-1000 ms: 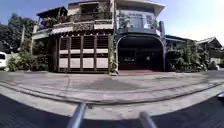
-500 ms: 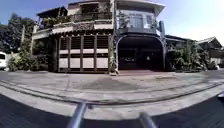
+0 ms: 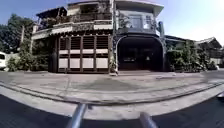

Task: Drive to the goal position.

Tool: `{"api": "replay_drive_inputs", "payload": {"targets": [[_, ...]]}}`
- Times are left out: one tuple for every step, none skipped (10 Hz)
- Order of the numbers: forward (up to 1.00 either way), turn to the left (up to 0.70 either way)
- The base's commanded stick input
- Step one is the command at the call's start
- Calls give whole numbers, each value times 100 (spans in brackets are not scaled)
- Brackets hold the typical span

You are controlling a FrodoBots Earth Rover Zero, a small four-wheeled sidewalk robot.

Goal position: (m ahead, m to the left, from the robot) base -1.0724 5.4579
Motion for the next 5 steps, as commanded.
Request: {"api": "replay_drive_inputs", "payload": {"targets": [[0,-70],[0,-70],[0,-70],[0,-70],[0,-70]]}}
